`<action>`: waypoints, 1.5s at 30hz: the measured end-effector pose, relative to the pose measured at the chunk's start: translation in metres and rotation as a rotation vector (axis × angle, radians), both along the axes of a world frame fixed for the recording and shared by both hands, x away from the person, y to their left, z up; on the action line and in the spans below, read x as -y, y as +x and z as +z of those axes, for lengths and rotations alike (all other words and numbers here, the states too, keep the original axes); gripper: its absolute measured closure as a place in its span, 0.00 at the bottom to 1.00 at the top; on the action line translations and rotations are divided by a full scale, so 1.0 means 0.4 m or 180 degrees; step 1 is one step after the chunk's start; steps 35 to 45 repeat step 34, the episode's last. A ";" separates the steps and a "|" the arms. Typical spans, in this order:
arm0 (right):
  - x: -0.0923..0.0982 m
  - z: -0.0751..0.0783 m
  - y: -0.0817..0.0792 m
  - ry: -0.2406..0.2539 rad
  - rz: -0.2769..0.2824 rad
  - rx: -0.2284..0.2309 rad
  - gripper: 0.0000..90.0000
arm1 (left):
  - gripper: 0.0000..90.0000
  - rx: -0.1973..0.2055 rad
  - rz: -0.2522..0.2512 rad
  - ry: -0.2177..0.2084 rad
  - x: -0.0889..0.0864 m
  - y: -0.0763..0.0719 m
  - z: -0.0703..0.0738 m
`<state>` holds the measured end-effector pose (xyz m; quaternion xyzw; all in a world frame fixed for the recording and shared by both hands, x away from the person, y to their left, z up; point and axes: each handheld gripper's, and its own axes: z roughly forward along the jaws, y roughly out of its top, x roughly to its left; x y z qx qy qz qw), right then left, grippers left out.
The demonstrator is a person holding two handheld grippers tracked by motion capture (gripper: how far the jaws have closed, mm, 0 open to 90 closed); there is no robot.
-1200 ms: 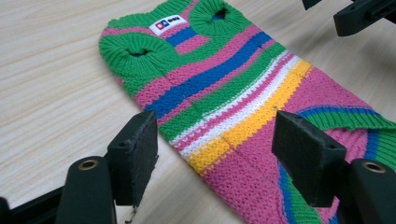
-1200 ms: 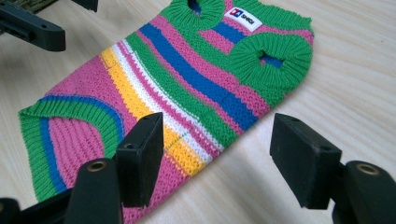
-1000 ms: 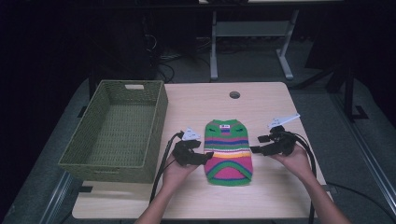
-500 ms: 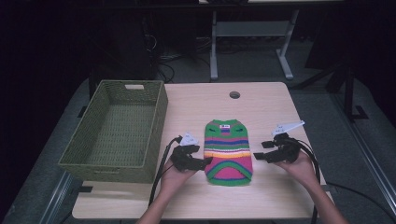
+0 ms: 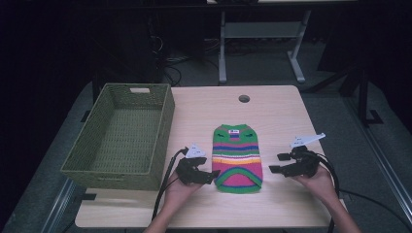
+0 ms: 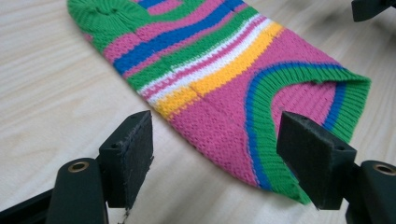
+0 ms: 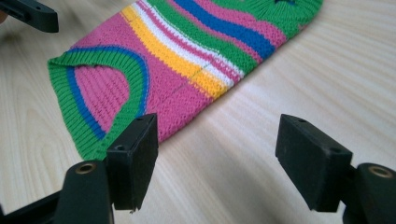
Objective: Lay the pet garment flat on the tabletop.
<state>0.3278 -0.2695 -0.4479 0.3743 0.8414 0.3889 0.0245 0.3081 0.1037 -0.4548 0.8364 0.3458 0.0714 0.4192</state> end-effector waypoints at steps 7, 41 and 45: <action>0.011 -0.012 -0.029 -0.0023 -0.0002 0.0018 0.33 | 0.30 -0.0001 -0.0048 0.0005 -0.001 -0.021 -0.004; 0.076 -0.038 -0.163 0.0015 -0.0123 0.0145 0.31 | 0.30 0.0025 -0.0096 -0.0148 -0.049 -0.091 0.002; 0.076 -0.038 -0.163 0.0015 -0.0123 0.0145 0.31 | 0.30 0.0025 -0.0096 -0.0148 -0.049 -0.091 0.002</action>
